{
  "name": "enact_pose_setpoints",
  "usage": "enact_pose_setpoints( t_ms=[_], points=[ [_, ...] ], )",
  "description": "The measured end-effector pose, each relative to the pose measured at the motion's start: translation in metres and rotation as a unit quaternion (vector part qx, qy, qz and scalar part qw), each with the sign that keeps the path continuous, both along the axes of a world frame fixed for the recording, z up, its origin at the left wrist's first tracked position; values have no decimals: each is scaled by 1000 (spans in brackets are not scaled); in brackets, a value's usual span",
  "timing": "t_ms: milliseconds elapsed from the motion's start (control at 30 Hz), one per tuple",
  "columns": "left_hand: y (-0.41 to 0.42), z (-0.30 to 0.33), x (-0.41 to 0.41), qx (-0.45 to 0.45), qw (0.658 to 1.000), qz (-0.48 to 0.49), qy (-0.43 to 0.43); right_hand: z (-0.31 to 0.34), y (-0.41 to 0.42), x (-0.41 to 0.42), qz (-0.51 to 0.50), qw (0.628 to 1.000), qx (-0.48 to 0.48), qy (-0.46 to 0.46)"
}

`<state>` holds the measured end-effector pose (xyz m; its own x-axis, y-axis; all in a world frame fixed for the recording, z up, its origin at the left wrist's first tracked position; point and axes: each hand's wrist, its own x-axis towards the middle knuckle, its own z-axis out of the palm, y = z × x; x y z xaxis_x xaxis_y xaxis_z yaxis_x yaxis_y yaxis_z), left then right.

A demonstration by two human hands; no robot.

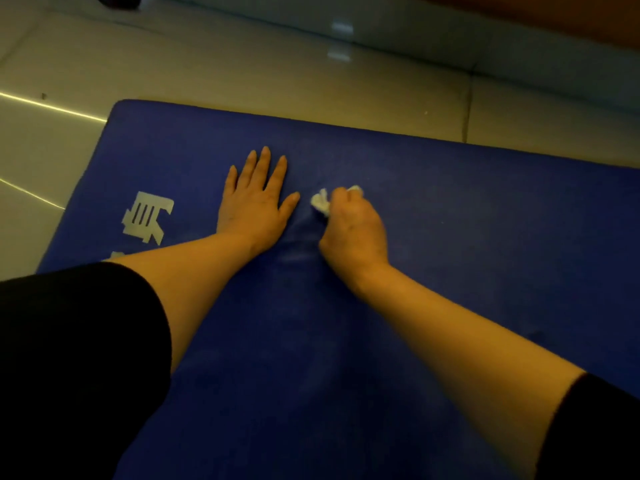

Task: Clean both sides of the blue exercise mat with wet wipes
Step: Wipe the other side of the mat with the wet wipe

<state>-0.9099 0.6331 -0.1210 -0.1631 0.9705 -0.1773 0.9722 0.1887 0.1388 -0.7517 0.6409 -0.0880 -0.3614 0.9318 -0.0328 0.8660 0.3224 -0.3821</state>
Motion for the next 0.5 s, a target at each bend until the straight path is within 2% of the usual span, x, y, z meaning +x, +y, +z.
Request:
enact_pose_setpoints(
  t_ms=[100, 133, 267, 300, 367, 467, 500],
  points=[
    [-24, 6, 10, -20, 999, -3, -27, -4, -26, -1, 104, 995, 1, -9],
    [-37, 8, 12, -18, 999, -11, -40, -3, -26, 9, 101, 995, 10, -12],
    [-98, 13, 21, -18, 998, -33, -52, -3, -7, 52, -95, 995, 30, 24],
    [-109, 14, 26, -20, 998, -28, -51, -2, -10, 53, -114, 993, 31, 16],
    [-121, 14, 35, -24, 998, -10, -55, 4, -28, 34, -66, 997, 22, 22],
    [-131, 21, 44, -31, 995, 7, -90, 4, -75, 10, 113, 993, -28, 15],
    [-138, 24, 45, -35, 994, 8, -100, 1, -86, 13, 144, 989, -33, -3]
  ],
)
